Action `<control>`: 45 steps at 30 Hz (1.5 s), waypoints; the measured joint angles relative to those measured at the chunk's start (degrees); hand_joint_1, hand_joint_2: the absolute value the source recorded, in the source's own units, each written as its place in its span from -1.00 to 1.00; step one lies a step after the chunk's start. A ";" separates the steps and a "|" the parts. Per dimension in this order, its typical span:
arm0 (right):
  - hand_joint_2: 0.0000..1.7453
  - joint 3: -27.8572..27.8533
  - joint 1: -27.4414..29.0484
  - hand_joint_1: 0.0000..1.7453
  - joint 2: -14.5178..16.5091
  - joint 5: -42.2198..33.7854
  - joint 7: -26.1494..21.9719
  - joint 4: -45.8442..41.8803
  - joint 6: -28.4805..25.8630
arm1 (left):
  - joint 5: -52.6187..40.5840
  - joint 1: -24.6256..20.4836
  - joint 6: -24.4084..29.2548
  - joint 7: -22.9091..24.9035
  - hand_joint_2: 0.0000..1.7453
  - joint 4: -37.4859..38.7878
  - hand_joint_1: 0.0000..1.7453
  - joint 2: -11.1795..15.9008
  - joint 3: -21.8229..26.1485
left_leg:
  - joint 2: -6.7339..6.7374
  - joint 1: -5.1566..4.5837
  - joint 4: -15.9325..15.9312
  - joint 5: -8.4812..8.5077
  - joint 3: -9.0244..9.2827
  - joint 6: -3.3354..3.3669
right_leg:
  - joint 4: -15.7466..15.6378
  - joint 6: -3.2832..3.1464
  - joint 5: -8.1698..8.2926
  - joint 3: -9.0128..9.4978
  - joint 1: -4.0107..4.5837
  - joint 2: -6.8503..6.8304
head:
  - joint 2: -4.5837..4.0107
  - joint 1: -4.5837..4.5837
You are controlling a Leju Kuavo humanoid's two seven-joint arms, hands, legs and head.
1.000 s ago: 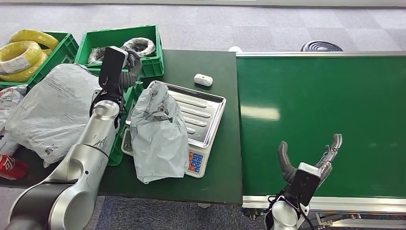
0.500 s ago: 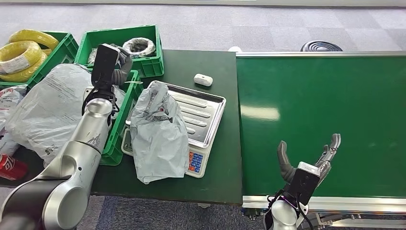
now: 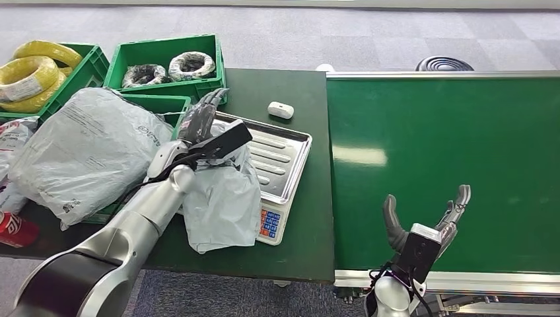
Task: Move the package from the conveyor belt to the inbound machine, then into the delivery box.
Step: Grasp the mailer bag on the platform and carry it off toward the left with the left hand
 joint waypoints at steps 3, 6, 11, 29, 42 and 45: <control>1.00 -0.08 0.07 -1.00 -0.01 -0.08 0.00 -0.01 0.01 | -0.40 1.56 -1.09 -0.10 1.00 0.64 -1.00 -0.26 -0.83 | 0.01 0.00 0.00 0.00 0.00 0.00 | 0.00 0.00 0.00 0.00 0.00 0.00 | 0.00 0.00; 1.00 -0.18 0.31 -1.00 -0.01 -0.17 0.00 -0.02 0.00 | -2.42 3.23 -1.08 1.20 1.00 1.55 -1.00 -0.70 -2.12 | 0.00 -0.01 0.00 0.00 0.00 0.00 | 0.00 0.00 -0.01 0.01 -0.01 -0.01 | 0.01 0.02; 1.00 -0.51 0.77 -1.00 -0.01 -0.32 0.00 -0.23 0.00 | -4.45 4.01 -0.94 3.06 1.00 3.02 -1.00 -1.31 -3.89 | -0.01 -0.02 0.00 0.00 0.01 0.00 | -0.02 0.01 -0.01 0.04 -0.03 -0.01 | 0.01 0.01; 1.00 -0.48 0.95 -1.00 0.00 -0.13 0.00 -0.32 0.00 | -3.29 4.10 -4.19 2.51 1.00 4.41 0.94 -1.47 -4.92 | -0.05 -0.02 -0.01 0.02 0.12 0.03 | -0.01 0.01 -0.01 0.20 -0.02 -0.05 | 0.01 0.01; 1.00 -0.24 0.86 -1.00 0.01 -0.05 0.00 -0.24 0.00 | -0.01 4.17 -3.45 -0.48 1.00 4.12 0.86 -1.38 -3.36 | -0.04 -0.02 -0.01 0.02 0.13 0.03 | 0.00 0.01 -0.01 0.20 -0.02 -0.05 | 0.01 0.01; 1.00 -0.09 0.76 -1.00 0.01 0.01 0.00 -0.07 0.00 | 3.98 4.33 -4.70 -3.92 1.00 3.19 0.91 -1.38 -1.51 | -0.05 -0.02 -0.01 0.03 0.13 0.03 | 0.00 0.01 -0.01 0.19 -0.02 -0.05 | 0.01 0.01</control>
